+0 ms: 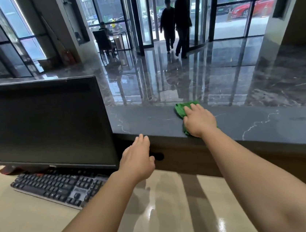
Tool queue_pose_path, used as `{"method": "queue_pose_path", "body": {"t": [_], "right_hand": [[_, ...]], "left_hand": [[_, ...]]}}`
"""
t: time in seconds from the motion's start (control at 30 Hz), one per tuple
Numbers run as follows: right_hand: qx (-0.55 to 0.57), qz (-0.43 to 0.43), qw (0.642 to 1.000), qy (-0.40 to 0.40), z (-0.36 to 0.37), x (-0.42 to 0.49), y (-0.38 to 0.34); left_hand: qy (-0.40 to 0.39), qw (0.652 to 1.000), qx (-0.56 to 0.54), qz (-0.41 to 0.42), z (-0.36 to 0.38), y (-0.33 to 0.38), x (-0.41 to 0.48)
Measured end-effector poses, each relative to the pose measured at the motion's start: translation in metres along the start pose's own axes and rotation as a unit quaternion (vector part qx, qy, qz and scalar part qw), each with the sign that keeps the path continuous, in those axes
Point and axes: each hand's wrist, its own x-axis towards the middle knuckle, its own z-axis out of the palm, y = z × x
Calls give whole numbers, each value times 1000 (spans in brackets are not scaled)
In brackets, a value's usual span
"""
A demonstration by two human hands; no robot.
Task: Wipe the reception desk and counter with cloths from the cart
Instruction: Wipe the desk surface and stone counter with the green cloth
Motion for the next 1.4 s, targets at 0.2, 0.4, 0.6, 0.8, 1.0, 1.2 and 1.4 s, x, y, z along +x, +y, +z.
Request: {"method": "queue_pose_path", "body": {"t": [0.2,0.4,0.6,0.8,1.0,1.2,1.4], "right_hand": [[21,113,993,23,0,-14,-12],[56,122,991,28,13,-16,-101],[128,-30,989,-66,17,-6,-173],[9,-167,983,-72,24,-7,-149],[-5,-212,976,-58,18,-17,-99],[-14,-193,980,-42,2,-46,-25],[-9,-136,990,-38,-19,-81,60]], "left_hand": [[-12,994,-98,-45,7,-17,-15],[7,923,-361,-130,12,-46,-16],[52,856,-482,-180,6,-49,0],[37,814,-549,-183,10,-31,16],[-3,816,-555,-162,27,8,18],[-58,821,-555,-126,44,61,15],[-138,819,-551,-77,58,132,10]]}}
